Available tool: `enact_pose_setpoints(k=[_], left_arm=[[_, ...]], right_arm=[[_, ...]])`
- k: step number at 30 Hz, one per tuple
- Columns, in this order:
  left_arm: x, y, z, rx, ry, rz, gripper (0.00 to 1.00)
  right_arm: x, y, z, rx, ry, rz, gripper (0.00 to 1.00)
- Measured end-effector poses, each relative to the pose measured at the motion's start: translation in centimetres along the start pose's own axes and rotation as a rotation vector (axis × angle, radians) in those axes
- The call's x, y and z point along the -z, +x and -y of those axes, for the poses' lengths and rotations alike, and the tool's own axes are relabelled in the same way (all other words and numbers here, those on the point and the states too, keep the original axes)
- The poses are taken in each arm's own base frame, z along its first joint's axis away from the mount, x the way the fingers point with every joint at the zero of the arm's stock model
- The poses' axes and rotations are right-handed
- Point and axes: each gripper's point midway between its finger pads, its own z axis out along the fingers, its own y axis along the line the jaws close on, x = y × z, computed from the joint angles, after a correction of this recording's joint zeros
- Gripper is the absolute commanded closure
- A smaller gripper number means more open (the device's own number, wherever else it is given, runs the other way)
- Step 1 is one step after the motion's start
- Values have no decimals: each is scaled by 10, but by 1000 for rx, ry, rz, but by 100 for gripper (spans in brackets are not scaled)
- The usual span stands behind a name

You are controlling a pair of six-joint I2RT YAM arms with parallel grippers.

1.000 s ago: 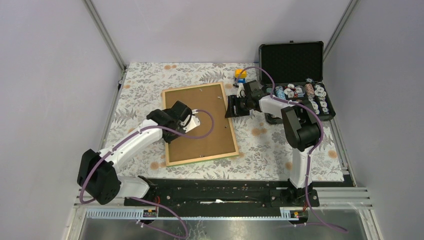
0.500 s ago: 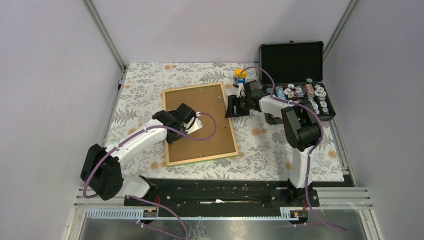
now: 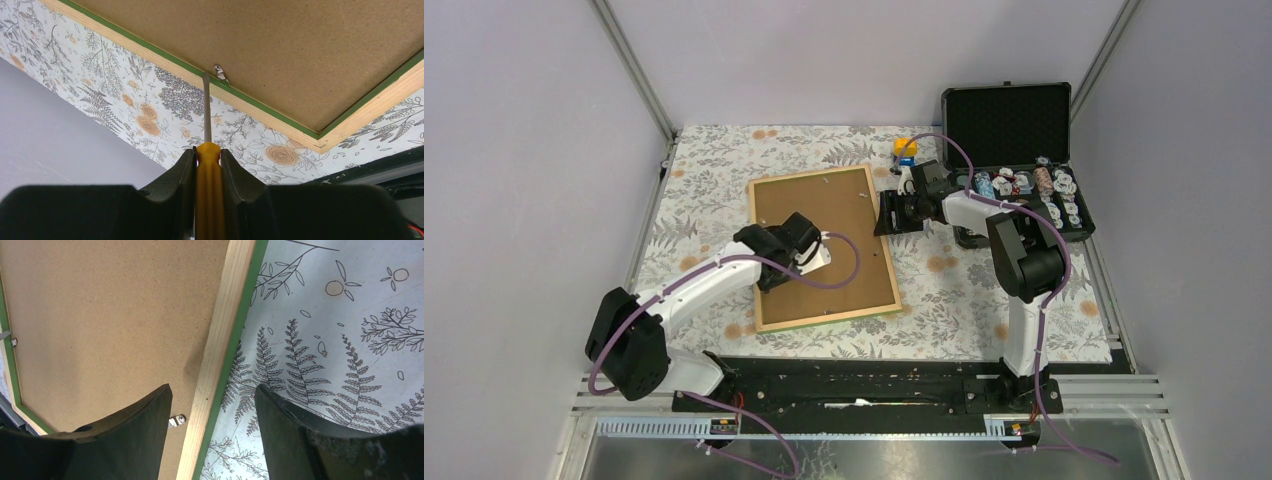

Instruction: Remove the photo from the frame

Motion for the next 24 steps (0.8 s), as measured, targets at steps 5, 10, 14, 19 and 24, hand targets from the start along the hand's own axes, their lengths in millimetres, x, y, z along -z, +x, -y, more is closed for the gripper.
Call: enact_pose_setpoints(k=[5, 10, 14, 19, 24], left_arm=[[1, 0, 4, -9, 9, -2, 100], [3, 0, 7, -13, 28, -2, 100], [6, -2, 11, -7, 52, 7, 100], [10, -7, 17, -1, 95, 29, 100], [14, -11, 22, 10, 133, 50, 100]], right_arm=[[0, 0, 0, 0, 0, 0, 30], [0, 0, 0, 0, 0, 0, 30], [0, 0, 0, 0, 0, 0, 30], [0, 0, 0, 0, 0, 0, 30], [0, 0, 0, 0, -1, -1, 30]])
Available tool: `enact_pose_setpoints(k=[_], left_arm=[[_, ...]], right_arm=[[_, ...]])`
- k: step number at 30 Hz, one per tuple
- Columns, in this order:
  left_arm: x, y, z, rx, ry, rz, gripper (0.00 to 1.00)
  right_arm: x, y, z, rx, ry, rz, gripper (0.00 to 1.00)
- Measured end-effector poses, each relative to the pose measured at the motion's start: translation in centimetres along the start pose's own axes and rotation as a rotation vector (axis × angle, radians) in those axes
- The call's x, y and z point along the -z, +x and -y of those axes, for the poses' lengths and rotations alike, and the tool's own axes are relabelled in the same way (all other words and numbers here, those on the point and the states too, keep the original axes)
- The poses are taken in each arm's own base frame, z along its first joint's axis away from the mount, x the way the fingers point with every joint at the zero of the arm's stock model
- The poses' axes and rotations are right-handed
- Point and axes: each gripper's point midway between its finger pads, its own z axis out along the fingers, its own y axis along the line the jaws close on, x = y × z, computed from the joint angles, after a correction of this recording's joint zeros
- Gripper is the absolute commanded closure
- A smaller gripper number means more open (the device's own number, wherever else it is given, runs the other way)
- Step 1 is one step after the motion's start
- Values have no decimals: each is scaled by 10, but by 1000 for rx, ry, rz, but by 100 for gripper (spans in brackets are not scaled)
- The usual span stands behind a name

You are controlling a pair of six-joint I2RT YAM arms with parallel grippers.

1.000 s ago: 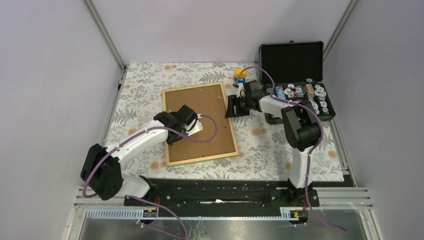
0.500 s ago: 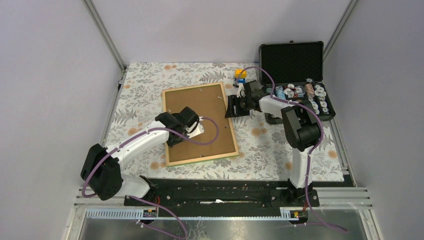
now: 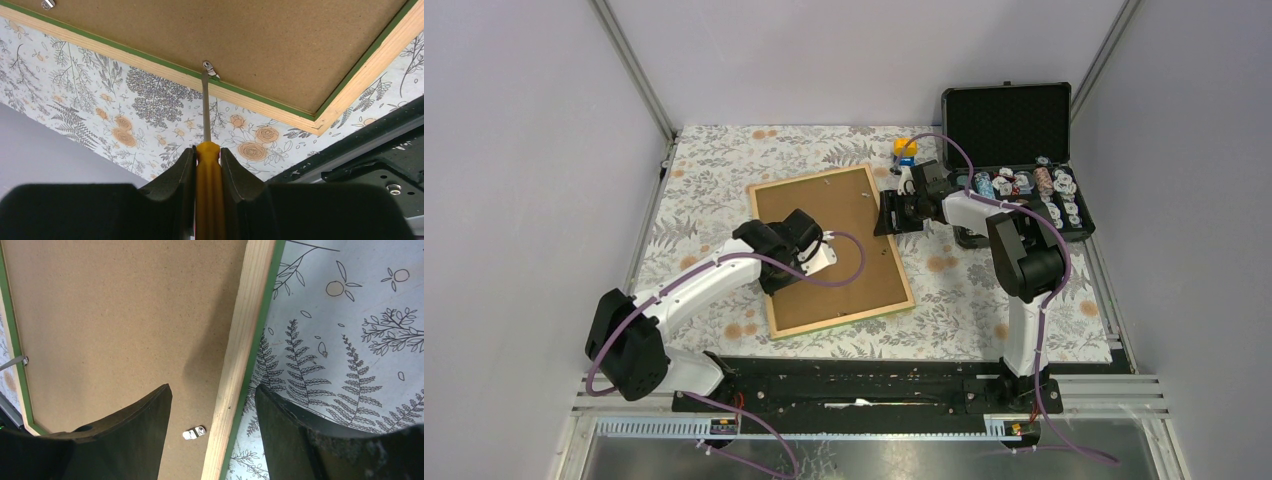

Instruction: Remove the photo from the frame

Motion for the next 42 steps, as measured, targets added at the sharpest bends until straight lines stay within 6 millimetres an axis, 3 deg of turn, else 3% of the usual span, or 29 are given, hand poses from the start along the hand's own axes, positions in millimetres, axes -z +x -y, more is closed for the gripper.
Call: enact_pose_setpoints(k=[18, 30, 42], left_arm=[[0, 0, 2, -33, -16, -11, 100], [3, -1, 6, -101, 19, -57, 100], [6, -1, 12, -107, 57, -58, 100]], right_arm=[[-2, -2, -1, 4, -9, 7, 30], [0, -1, -3, 4, -16, 4, 24], [19, 28, -4, -18, -2, -49, 24]])
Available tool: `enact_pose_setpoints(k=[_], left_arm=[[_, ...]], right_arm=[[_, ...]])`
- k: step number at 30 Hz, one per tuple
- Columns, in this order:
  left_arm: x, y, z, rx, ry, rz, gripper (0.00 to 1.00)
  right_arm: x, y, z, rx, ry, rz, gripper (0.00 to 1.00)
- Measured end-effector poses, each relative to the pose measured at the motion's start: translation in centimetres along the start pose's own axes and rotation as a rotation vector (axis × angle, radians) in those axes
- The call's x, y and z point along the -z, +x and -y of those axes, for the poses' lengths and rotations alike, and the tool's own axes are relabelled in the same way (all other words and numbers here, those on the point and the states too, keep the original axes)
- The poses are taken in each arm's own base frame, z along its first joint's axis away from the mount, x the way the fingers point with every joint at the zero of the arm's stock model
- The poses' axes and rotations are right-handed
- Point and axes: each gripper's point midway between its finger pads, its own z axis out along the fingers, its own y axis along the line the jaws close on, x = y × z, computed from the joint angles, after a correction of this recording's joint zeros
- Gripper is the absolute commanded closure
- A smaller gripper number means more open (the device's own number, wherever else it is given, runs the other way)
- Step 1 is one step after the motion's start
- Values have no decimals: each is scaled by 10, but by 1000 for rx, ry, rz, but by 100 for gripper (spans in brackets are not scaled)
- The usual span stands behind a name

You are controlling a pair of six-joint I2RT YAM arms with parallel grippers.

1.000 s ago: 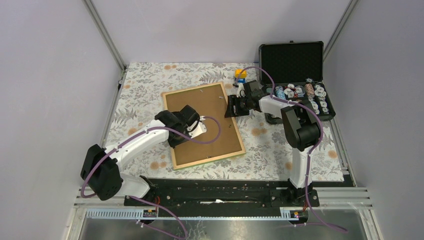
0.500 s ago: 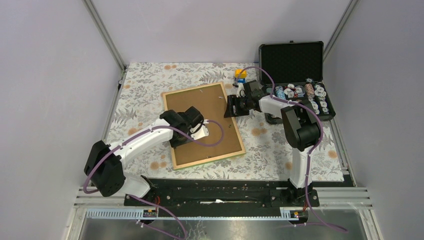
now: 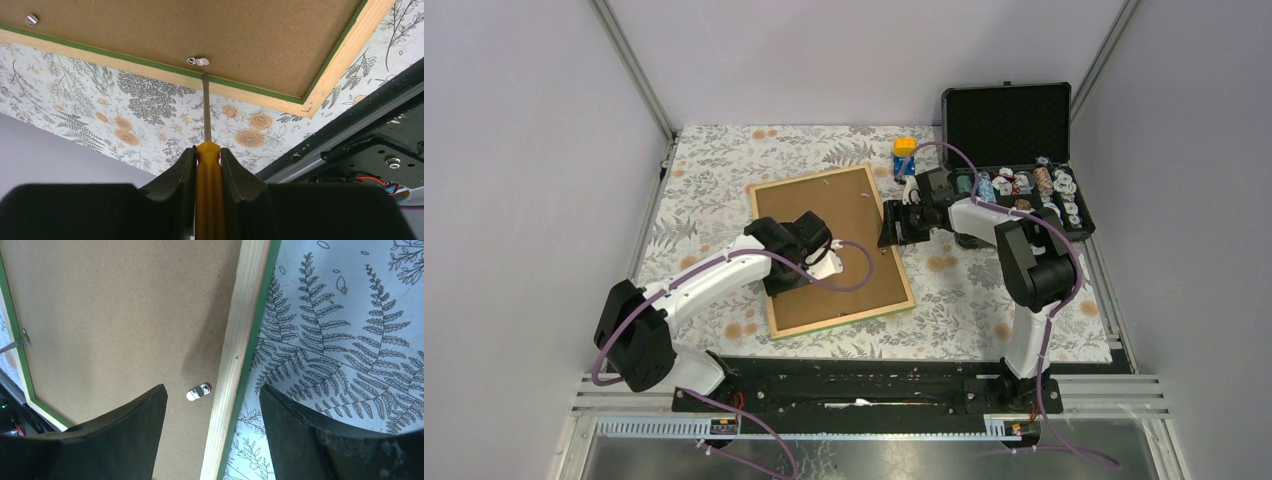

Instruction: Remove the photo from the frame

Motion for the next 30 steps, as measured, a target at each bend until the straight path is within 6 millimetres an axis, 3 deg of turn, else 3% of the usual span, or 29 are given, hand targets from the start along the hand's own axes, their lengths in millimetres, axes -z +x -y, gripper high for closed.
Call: enact_pose_setpoints(k=[7, 22, 30], left_arm=[[0, -7, 1, 14, 11, 26, 100], [4, -45, -4, 68, 13, 183, 100], [25, -67, 18, 46, 143, 351, 100]], right_arm=[[2, 5, -2, -3, -9, -9, 24], [10, 16, -8, -7, -32, -53, 18], [37, 30, -18, 40, -44, -66, 20]])
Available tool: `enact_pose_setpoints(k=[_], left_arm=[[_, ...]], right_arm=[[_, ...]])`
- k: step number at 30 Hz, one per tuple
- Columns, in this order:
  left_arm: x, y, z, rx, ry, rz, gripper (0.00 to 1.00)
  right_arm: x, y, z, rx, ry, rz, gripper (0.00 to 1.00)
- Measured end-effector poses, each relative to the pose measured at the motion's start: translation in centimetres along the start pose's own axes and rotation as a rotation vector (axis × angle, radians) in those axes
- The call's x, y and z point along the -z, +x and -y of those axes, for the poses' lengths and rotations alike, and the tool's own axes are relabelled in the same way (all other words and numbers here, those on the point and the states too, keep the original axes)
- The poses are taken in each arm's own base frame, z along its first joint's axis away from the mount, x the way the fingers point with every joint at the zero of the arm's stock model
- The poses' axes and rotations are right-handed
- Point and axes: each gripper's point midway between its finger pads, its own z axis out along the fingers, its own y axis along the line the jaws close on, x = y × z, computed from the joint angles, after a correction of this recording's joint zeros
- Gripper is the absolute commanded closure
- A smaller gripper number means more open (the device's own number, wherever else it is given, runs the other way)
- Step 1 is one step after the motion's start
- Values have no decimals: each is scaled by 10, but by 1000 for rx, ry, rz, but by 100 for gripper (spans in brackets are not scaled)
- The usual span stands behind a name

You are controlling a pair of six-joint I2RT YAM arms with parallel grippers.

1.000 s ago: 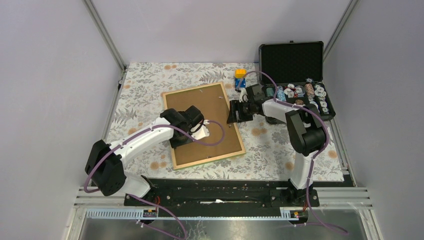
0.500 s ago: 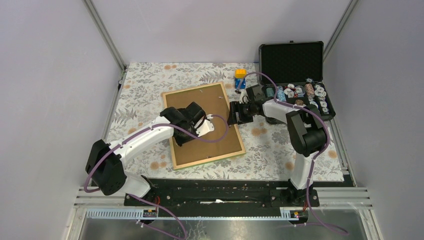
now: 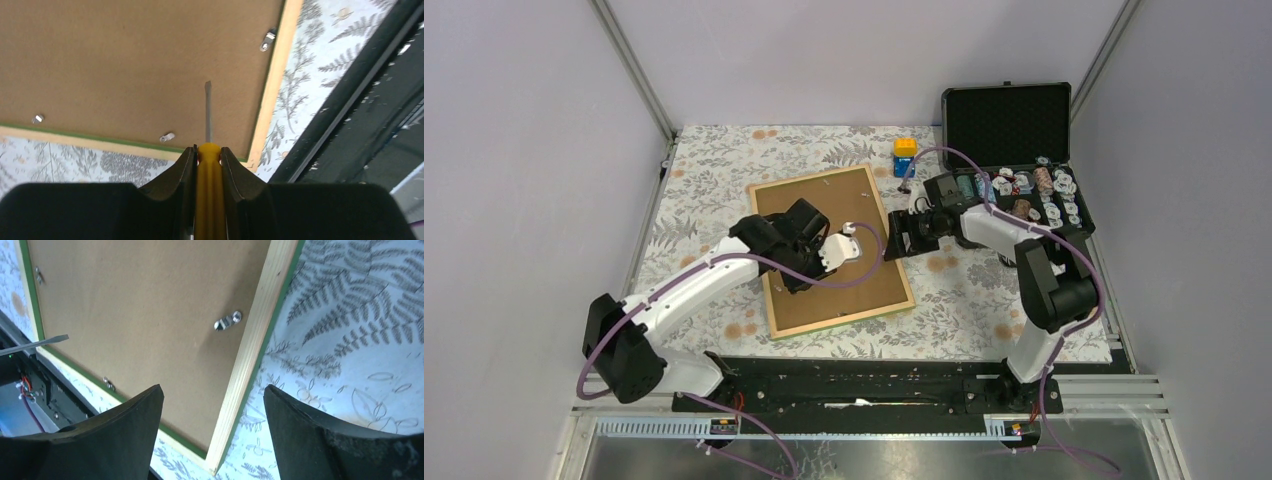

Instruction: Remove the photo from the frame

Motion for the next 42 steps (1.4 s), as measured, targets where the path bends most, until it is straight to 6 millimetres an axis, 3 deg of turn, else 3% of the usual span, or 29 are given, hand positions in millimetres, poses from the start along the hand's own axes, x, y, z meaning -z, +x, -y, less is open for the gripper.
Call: enact_pose_setpoints(k=[4, 11, 23, 27, 32, 38, 42], left_arm=[[5, -14, 12, -15, 62, 84, 100], [2, -32, 23, -30, 129, 179, 100], [-13, -20, 46, -70, 195, 166, 100], [-11, -20, 46, -73, 191, 173, 100], [-6, -21, 44, -72, 173, 187, 100], [1, -22, 36, -49, 152, 217, 100], [2, -23, 29, -26, 145, 235, 100]], right_arm=[[9, 16, -3, 24, -10, -18, 22], [7, 58, 6, 5, 0, -113, 25], [4, 63, 3, 7, -35, -132, 37], [0, 62, 1, 6, -48, -132, 45], [-8, 54, 6, -2, -29, -132, 64], [-17, 33, 14, 9, 14, -123, 76], [-25, 7, 21, 80, 43, -92, 78]])
